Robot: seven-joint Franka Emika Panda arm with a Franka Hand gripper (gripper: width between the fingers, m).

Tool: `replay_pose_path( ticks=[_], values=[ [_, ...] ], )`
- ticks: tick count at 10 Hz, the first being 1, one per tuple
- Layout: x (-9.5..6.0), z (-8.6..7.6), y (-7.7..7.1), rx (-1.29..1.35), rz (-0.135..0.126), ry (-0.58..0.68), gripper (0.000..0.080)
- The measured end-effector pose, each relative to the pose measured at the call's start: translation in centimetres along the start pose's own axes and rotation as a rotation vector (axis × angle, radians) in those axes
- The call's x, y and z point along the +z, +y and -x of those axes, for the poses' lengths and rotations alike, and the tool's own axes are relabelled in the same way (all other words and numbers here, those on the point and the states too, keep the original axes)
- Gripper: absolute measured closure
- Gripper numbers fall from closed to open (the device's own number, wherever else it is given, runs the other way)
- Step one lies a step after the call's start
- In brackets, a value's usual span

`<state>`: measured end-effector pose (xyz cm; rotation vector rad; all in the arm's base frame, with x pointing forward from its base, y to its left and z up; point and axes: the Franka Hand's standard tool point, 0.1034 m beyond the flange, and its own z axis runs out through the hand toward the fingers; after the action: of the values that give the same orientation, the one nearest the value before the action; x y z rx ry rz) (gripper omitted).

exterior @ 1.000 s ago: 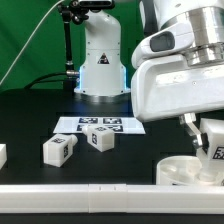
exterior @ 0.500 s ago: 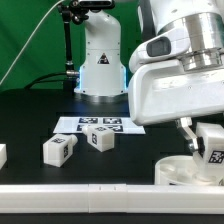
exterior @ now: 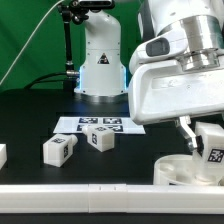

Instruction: Assemble stool

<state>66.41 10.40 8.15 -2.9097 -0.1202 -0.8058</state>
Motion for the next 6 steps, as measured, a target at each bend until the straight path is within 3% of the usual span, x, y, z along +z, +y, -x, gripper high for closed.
replay_pose_path(
  ticks=[2,6],
  values=[
    [-0.01,-0.19,0.45,0.003,0.015,0.057,0.0474],
    [-0.03,-0.20,0.59,0.004,0.016,0.058,0.0474]
  ],
)
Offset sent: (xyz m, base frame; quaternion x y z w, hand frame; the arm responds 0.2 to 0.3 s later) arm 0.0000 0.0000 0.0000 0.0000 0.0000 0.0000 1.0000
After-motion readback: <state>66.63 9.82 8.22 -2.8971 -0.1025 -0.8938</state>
